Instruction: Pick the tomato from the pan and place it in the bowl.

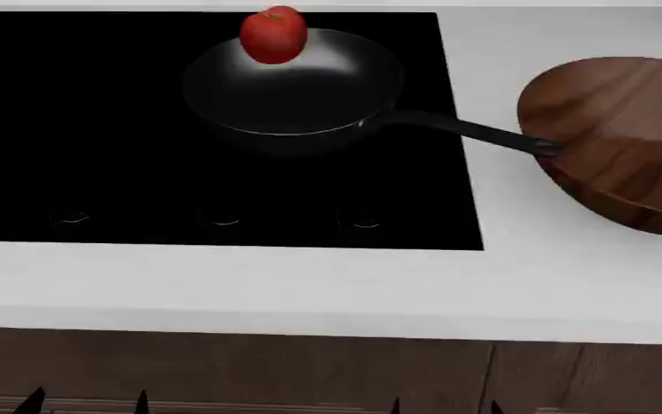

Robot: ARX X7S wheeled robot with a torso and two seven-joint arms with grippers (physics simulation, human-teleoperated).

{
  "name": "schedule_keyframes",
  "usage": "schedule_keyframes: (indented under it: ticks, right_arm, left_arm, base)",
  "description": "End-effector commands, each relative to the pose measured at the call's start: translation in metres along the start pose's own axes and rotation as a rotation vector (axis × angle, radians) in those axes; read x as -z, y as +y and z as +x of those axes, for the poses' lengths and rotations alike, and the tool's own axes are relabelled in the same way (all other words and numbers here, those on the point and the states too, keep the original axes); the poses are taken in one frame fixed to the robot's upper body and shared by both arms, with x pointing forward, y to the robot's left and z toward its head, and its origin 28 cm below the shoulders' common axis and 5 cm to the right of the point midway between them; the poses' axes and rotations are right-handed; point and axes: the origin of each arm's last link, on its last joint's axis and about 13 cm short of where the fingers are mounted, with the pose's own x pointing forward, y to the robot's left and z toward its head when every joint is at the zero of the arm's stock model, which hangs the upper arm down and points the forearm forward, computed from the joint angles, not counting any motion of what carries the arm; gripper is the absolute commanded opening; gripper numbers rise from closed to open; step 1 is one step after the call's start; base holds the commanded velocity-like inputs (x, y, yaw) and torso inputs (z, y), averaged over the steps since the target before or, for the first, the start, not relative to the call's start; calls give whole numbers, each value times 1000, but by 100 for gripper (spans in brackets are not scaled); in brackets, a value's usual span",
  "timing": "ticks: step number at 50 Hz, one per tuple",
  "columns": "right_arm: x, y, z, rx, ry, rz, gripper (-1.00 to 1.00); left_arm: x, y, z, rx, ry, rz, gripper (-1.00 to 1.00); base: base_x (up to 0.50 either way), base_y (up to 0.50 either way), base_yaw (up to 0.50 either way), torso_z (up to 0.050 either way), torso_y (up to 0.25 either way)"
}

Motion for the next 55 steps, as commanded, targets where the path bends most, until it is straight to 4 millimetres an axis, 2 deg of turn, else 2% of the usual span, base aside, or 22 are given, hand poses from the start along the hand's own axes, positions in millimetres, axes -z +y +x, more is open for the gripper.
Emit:
schedule_keyframes:
  ticks: [1, 7, 17, 18, 19, 28, 35, 39, 40, 41, 46, 55]
  right_arm:
    - [1, 0, 0, 0, -1, -21, 100]
    - [4, 4, 11, 20, 20, -10, 100]
    - [6, 3, 13, 6, 43, -32, 100]
    - [79, 26, 38, -1, 197, -118, 100]
    - [7, 1, 10, 30, 62, -35, 100]
    - [8, 1, 10, 35, 39, -44, 100]
    - [7, -1, 10, 56, 32, -56, 100]
    - [-1, -4, 7, 81, -27, -12, 100]
    - [-3, -8, 7, 136, -18, 18, 100]
    - [-4, -9, 7, 136, -59, 25, 100]
    - [0, -11, 5, 140, -32, 22, 100]
    - [3, -9, 5, 128, -29, -8, 100]
  left_arm:
    - [0, 0, 0, 0, 0, 0, 100]
    - [7, 5, 0, -20, 5, 23, 100]
    - [11, 7, 0, -33, 17, 26, 100]
    - [38, -6, 0, 3, 55, -12, 100]
    - [6, 1, 1, 19, -8, -5, 100]
    - [13, 1, 3, 18, 16, -11, 100]
    - [10, 2, 1, 16, 13, -9, 100]
    - [1, 2, 1, 20, -10, 5, 100]
    - [2, 1, 1, 25, -11, 6, 100]
    - [3, 1, 1, 25, -10, 4, 100]
    - [5, 2, -1, 22, -3, -7, 100]
    - [4, 2, 0, 20, -2, -14, 100]
  base:
    - [0, 0, 0, 0, 0]
    - [0, 0, 0, 0, 0]
    - [0, 0, 0, 0, 0]
    - [0, 0, 0, 0, 0]
    - [0, 0, 0, 0, 0]
    - [0, 0, 0, 0, 0]
    - [0, 0, 0, 0, 0]
    - [0, 0, 0, 0, 0]
    - [0, 0, 0, 0, 0]
    - [0, 0, 0, 0, 0]
    - [0, 0, 0, 0, 0]
    - [-479, 0, 0, 0, 0]
